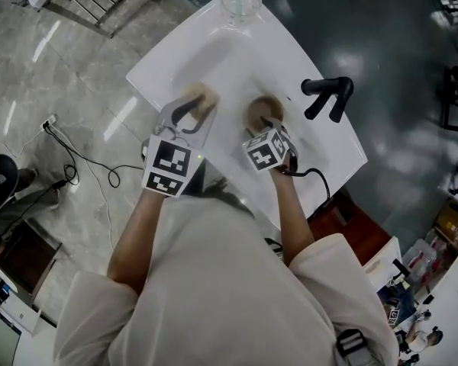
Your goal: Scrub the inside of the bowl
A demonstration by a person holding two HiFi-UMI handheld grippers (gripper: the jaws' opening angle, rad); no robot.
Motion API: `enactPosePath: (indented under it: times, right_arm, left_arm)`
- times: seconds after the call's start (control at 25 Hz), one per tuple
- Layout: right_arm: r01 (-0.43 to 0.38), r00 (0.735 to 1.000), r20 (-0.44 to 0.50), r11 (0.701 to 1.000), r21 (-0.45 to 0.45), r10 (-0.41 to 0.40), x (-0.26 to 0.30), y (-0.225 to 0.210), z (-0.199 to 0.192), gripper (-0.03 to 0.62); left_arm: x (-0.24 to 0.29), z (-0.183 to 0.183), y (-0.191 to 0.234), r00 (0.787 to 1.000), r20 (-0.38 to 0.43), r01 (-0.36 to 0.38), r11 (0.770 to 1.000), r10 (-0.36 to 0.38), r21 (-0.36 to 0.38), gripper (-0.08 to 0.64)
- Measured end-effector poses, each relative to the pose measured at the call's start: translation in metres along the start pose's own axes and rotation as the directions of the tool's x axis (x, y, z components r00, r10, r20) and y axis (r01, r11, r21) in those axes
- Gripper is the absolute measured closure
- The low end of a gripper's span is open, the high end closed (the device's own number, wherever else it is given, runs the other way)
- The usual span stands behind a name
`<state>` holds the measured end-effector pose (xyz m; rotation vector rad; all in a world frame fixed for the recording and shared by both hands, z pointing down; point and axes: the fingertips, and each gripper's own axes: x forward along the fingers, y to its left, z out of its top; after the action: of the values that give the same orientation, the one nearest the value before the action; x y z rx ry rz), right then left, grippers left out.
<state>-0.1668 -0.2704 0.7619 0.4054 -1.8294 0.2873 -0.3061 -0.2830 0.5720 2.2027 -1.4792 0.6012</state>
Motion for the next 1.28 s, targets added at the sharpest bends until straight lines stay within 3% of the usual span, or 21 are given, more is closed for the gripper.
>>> enactPosePath:
  times: [0.28, 0.4, 0.52, 0.92, 1.12, 1.28]
  right_arm:
    - [-0.022, 0.996, -0.085, 0.998, -0.057, 0.017, 0.032, 0.003, -0.004, 0.397]
    - [0.006, 0.995, -0.104, 0.997, -0.081, -0.014, 0.036, 0.003, -0.008, 0.422]
    - [0.038, 0.994, -0.099, 0.995, -0.096, -0.048, 0.037, 0.003, -0.005, 0.542]
    - [0.067, 0.996, -0.046, 0.990, -0.127, -0.073, 0.027, 0.002, -0.004, 0.578]
    - [0.095, 0.995, 0.016, 0.992, -0.087, -0.094, 0.004, 0.009, -0.009, 0.578]
    - [0.052, 0.990, 0.132, 0.998, 0.042, -0.057, -0.037, 0.018, -0.012, 0.575]
  left_arm:
    - [0.003, -0.010, 0.019, 1.000, -0.025, -0.016, 1.000, 0.016, -0.012, 0.451]
    - [0.000, -0.009, 0.018, 1.000, -0.027, -0.016, 1.000, 0.016, -0.017, 0.451]
    - [-0.003, -0.010, 0.020, 0.999, -0.035, -0.016, 1.000, 0.015, -0.018, 0.451]
    - [-0.010, -0.013, 0.007, 0.999, -0.033, -0.026, 1.000, 0.026, 0.010, 0.451]
    - [-0.014, -0.011, -0.011, 1.000, -0.020, 0.014, 0.999, -0.013, 0.047, 0.451]
    - [-0.025, 0.003, -0.033, 0.999, 0.016, 0.051, 0.997, -0.052, 0.064, 0.451]
